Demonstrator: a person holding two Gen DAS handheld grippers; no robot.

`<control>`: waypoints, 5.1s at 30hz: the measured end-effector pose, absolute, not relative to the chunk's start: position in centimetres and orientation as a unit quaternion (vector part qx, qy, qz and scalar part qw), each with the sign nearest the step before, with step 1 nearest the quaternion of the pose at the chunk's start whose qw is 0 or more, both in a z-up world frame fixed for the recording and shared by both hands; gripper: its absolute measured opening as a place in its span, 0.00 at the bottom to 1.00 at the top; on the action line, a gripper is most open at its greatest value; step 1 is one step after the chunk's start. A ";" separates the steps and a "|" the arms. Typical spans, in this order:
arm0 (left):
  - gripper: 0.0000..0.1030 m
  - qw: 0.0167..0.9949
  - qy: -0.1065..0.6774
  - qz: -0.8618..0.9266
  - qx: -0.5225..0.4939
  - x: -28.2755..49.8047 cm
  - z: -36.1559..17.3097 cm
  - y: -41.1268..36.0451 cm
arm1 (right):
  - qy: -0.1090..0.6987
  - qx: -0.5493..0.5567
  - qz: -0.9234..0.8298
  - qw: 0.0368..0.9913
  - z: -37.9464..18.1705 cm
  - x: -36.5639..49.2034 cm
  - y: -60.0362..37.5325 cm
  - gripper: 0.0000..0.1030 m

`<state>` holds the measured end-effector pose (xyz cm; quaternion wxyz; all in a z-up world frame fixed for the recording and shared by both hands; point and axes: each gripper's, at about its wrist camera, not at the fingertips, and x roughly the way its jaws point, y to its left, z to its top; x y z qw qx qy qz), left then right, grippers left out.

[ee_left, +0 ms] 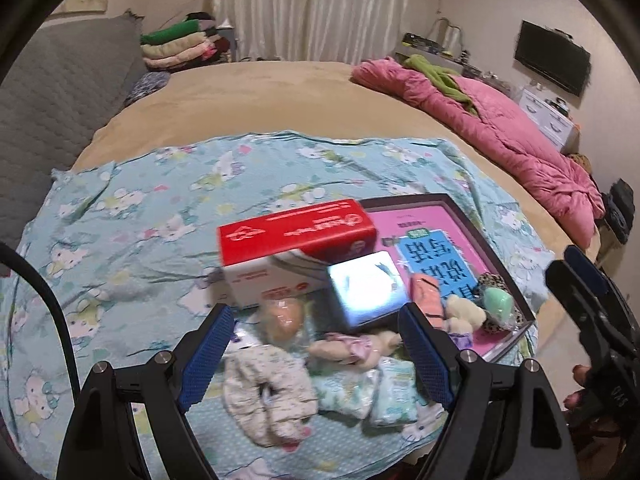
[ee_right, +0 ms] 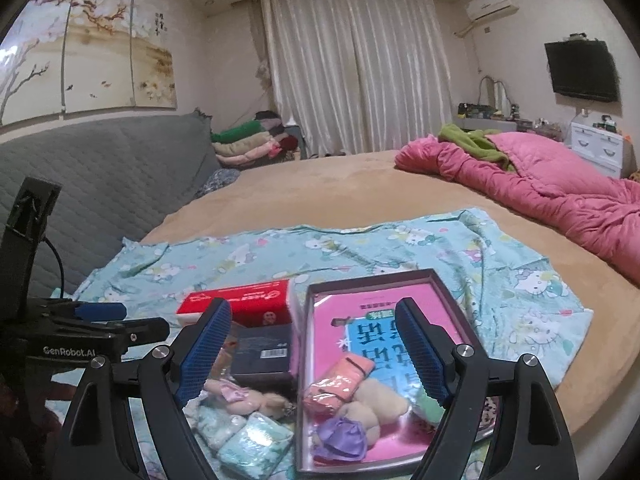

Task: Organize soft objects
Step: 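Move both open grippers back from the tray toward the remaining pile, then grasp the white floral scrunchie with the left while the right grasps the green wet-wipe pack, then carry the scrunchie over the tray with the left while the right carries the wipe pack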

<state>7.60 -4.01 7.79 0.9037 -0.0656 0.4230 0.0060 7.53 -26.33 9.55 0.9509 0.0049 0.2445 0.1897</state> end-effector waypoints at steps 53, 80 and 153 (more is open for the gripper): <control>0.82 0.847 0.513 0.032 -0.133 4.9 -5.1 4.8 | 0.408 -0.337 0.192 0.827 -6.1 4.4 -14.3 0.82; 0.28 0.832 0.520 -0.026 -0.193 7.1 -7.8 4.6 | 0.457 -0.142 0.220 0.850 -4.4 8.2 -19.5 0.26; 0.09 0.907 0.395 -0.120 -0.076 6.5 8.7 -10.2 | 0.287 0.079 0.230 0.926 5.5 7.8 -29.7 0.25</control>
